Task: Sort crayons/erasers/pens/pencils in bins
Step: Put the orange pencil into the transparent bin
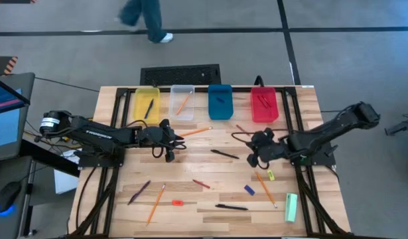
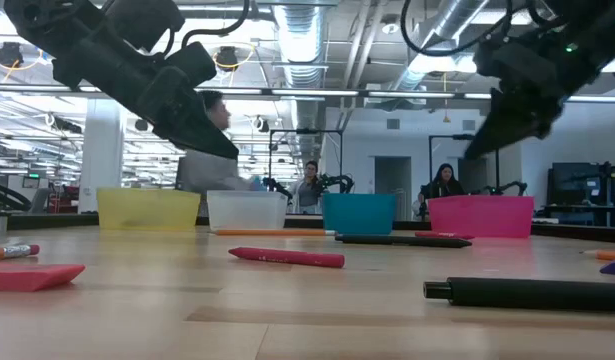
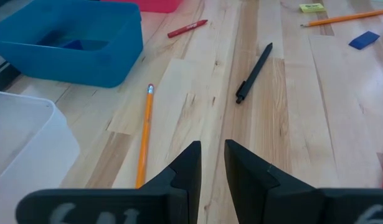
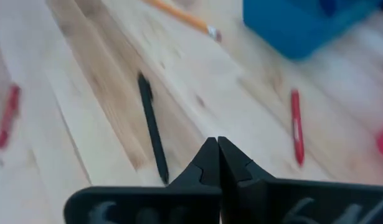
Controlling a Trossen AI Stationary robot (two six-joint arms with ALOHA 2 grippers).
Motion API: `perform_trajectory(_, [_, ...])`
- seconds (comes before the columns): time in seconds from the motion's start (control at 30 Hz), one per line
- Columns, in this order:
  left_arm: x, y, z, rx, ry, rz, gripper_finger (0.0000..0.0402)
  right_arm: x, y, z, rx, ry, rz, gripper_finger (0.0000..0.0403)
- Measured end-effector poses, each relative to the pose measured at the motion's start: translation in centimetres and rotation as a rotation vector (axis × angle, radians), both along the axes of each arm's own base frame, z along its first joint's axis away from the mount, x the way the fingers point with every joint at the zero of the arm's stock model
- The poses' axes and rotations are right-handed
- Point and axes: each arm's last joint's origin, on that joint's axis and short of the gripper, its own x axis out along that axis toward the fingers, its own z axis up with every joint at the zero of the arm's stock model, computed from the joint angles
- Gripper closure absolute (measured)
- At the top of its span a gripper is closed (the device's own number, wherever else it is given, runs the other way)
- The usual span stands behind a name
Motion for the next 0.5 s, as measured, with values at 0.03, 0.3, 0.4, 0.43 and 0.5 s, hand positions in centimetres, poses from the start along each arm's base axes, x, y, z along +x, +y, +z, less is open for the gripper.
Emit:
perform_trajectory(0.03, [0.0, 0.0, 0.0, 0.0, 0.0, 0.0, 0.034, 0.0, 0.3, 0.0, 0.006, 0.03, -0.008, 0.0401])
perform_trajectory(0.3, [0.0, 0.6, 0.0, -0.017, -0.001, 0.01, 0.034, 1.6, 3.1, 0.5, 0.017, 0.145, 0.048, 0.0398])
perform_trajectory(0.4, [-0.1, 1.2, 0.0, -0.01, 0.003, 0.02, 0.0348, 2.0, 3.7, 0.3, 0.006, 0.164, 0.064, 0.0395])
perform_trajectory(0.43, [-0.1, 1.5, 0.0, -0.01, 0.004, 0.019, 0.0355, 2.2, 3.8, 0.1, -0.001, 0.163, 0.067, 0.0396])
perform_trajectory(0.5, [-0.1, 2.1, -0.1, -0.022, 0.005, 0.018, 0.0375, 2.7, 3.9, -0.1, -0.013, 0.158, 0.074, 0.0398])
